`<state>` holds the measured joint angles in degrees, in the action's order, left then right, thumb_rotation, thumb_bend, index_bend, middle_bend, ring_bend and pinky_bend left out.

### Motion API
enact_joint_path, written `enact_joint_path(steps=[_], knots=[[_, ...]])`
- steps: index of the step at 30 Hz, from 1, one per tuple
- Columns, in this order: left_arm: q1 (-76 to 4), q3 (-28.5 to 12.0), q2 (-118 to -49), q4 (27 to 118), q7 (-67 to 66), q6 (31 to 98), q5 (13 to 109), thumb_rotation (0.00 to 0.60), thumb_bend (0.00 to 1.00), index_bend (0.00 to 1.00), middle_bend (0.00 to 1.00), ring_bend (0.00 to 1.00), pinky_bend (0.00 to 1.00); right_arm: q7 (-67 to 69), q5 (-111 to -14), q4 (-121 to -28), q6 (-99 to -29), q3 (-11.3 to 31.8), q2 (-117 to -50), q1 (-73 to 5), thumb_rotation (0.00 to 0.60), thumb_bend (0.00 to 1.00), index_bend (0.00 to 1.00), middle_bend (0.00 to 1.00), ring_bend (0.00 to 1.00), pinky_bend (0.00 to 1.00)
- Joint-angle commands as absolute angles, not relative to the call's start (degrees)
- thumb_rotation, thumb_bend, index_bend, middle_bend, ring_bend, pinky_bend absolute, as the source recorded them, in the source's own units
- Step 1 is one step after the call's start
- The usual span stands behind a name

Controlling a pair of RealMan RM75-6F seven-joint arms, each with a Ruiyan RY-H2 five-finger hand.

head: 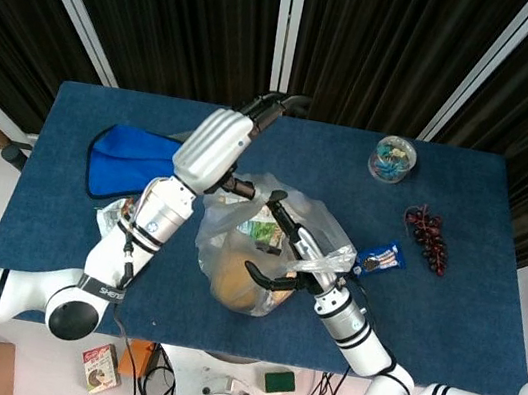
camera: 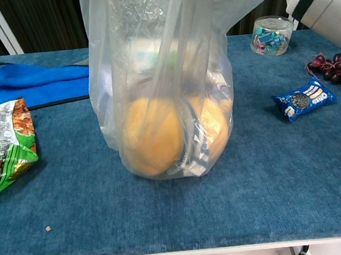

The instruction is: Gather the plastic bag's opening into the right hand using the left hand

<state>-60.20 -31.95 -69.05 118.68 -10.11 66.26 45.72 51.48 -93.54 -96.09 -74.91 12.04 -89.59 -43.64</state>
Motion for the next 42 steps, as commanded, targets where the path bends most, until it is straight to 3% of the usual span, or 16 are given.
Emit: enact_joint_path(steps=[1, 20, 37, 42], knots=[[-60.6, -31.8, -69.3, 118.5, -10.4, 66.2, 45.8, 0.591, 0.00, 0.10, 0.20, 0.10, 0.18, 51.1, -93.5, -96.2, -74.3, 12.3, -89.7, -44.2, 0.600, 0.40, 0.00, 0.00, 0.00, 0.00], [-64.1, -33.3, -66.6, 120.7, -16.2, 67.0, 38.7, 0.583, 0.00, 0.10, 0.20, 0.10, 0.18, 48.1, -92.8, -95.7, -71.8, 13.6, -91.4, -46.8, 0.600, 0.40, 0.00, 0.00, 0.00, 0.00], [-69.3, -34.4, -59.4, 124.3, -21.6, 63.3, 21.7, 0.590, 0.00, 0.10, 0.16, 0.08, 0.18, 47.3, -89.4, -95.4, -67.1, 16.0, -92.0, -50.1, 0.600, 0.40, 0.00, 0.02, 0.00, 0.00], [-70.9, -35.4, -57.4, 122.8, -21.4, 62.4, 16.2, 0.595, 0.00, 0.12, 0.16, 0.08, 0.18, 48.3, -89.0, -95.4, -66.1, 16.1, -91.7, -50.6, 0.600, 0.41, 0.05, 0.08, 0.00, 0.00]])
